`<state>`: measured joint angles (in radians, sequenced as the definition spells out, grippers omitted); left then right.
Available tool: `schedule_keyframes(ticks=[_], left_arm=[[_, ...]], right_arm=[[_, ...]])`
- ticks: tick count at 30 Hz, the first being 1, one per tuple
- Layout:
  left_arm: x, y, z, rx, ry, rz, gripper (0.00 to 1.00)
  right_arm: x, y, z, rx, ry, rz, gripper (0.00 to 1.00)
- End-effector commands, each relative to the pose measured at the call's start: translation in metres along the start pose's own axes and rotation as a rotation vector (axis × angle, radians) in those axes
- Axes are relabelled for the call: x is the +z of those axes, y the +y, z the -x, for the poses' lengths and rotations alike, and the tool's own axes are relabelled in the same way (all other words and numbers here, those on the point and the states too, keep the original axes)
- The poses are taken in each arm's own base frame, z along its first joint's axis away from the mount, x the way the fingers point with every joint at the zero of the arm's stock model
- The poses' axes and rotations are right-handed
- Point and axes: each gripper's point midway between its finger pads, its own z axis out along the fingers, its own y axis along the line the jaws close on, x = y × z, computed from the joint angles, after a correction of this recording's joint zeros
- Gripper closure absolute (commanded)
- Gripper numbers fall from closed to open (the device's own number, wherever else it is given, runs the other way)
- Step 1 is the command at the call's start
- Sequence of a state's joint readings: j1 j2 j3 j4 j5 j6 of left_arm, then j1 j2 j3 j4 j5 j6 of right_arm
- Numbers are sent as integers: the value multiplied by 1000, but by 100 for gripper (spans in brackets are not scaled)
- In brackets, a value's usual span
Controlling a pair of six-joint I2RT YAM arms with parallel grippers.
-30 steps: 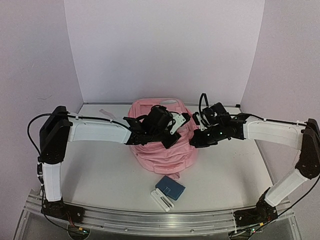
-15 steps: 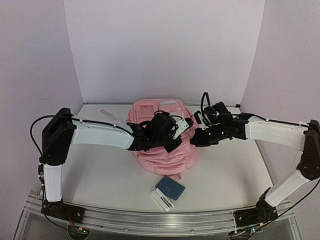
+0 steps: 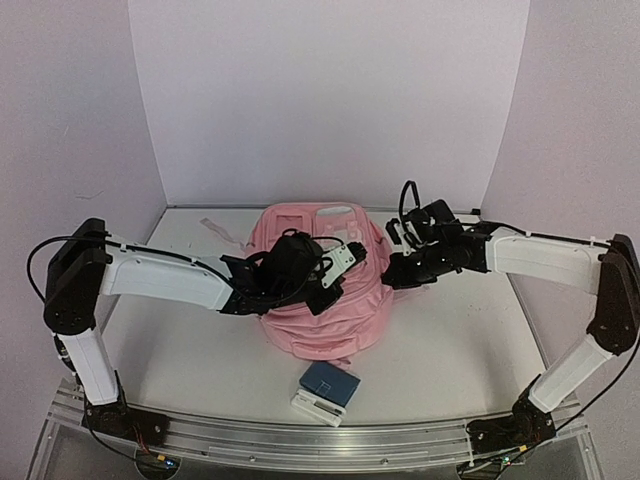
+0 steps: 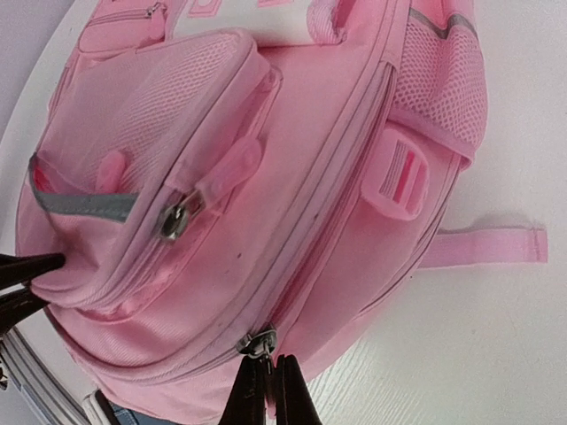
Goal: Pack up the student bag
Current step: Zip the student bag at the center of the board.
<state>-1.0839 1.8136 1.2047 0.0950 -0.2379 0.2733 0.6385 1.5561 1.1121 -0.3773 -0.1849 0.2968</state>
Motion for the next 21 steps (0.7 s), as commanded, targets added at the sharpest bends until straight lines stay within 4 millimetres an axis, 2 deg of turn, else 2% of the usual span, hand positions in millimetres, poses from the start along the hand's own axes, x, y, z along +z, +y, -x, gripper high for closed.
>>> schedule_keyframes(ticks=[1,8,14,17,21], left_arm=[[-28,26,-8,-14,43,88,100],[-33,29,-10,-2,40,101,100],[-37,29,-9,-12,31,94,100],[-36,26,-10,-27,36,65,100],[-32,34,-14,-86,66,49,100]], right_arm=[[3,-29,55,-43,-110,-126,100],[27,-42,102,-93,-158,-172,100],[52,-54,127,-112,-168,-171,100],[65,-49,135,-131,-166,-124,100],[67,-37,146,-136,-181,-70,100]])
